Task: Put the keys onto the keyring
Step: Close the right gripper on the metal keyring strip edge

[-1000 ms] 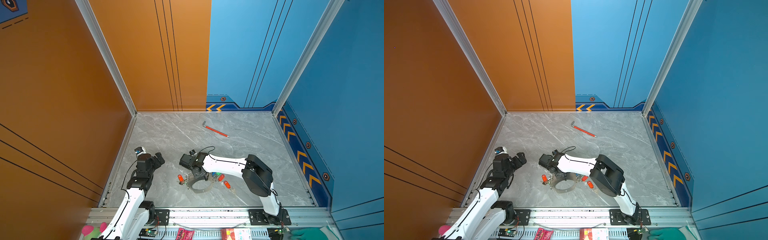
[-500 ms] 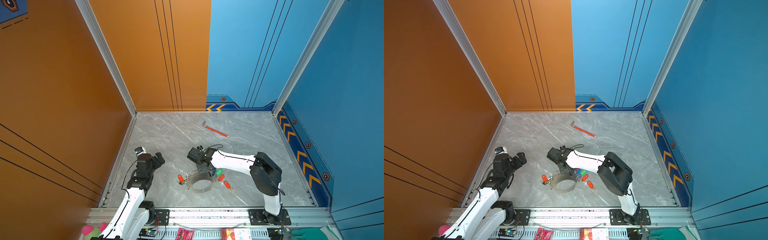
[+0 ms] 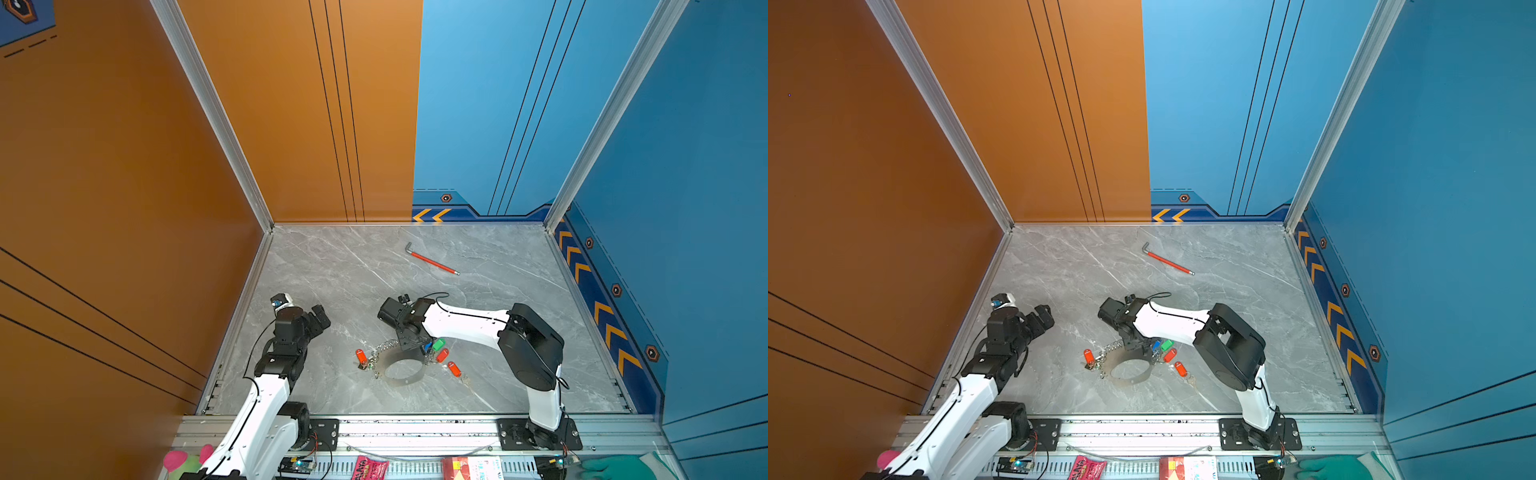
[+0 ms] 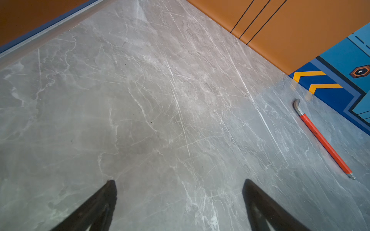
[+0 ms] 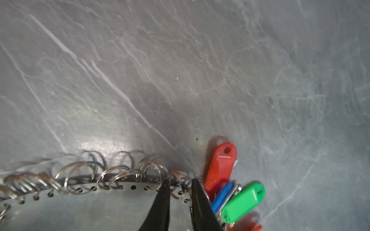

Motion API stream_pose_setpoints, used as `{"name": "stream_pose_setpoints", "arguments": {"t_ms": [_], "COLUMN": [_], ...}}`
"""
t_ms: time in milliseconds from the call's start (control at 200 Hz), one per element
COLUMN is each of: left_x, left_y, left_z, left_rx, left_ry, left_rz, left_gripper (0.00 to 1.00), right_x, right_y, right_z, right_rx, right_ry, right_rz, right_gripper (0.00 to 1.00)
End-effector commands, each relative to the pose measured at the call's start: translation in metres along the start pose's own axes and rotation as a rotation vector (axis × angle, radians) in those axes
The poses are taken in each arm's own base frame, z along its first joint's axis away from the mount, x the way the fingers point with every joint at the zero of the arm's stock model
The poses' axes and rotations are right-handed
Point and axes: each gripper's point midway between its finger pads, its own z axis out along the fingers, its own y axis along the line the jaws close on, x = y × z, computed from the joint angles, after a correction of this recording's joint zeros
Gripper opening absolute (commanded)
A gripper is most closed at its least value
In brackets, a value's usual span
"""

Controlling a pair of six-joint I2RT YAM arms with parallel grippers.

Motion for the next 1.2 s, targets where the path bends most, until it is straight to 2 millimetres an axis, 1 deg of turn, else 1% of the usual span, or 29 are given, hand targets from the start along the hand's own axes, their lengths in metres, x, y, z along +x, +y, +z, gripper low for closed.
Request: {"name": "stream_pose_setpoints", "arguments": {"t_ms": [0,105,345,455,716,801,991,1191], "left_x": [0.003,0.003,0.002,0.003,0.003,0.003,0.003,0.003], "left_y": [-0.004,-0.004,-0.004,-0.004,-0.004,-0.004,-0.004,-0.004], "left_z": [0.0,0.001,0.0,0.001,0.001,0.0,0.001,0.0], "left_rx": [0.02,0.02,0.021,0.019,0.02,0.02,0.019,0.019], "left_ry": [0.01,0.01,0.008,0.009,0.009,0.009,0.01,0.009], "left_rz": [0.021,0.022,0.021,0.023,0.024,0.025,0.025,0.025], "left_gripper": [0.98,0.98,0.98,0.98,0.98,0.98,0.98,0.98], "right_x": [0.001,0.002,0.003,0.002,0.002,0.001,0.004,0.003], "right_y": [-0.002,0.002,0.002,0.008,0.01,0.012,0.012,0.012], "right_z": [-0.001,0.0,0.001,-0.002,-0.005,-0.007,0.0,0.005], "right_rx": [-0.004,-0.014,-0.019,-0.035,-0.032,-0.025,-0.02,-0.031], "right_ry": [0.002,0.006,0.01,0.001,-0.014,-0.029,-0.01,-0.008], "right_rz": [0.022,0.018,0.017,0.011,-0.003,-0.019,-0.02,-0.018], "right_gripper": [0.21,0.19,0.16,0.15,0.12,0.12,0.11,0.14]}}
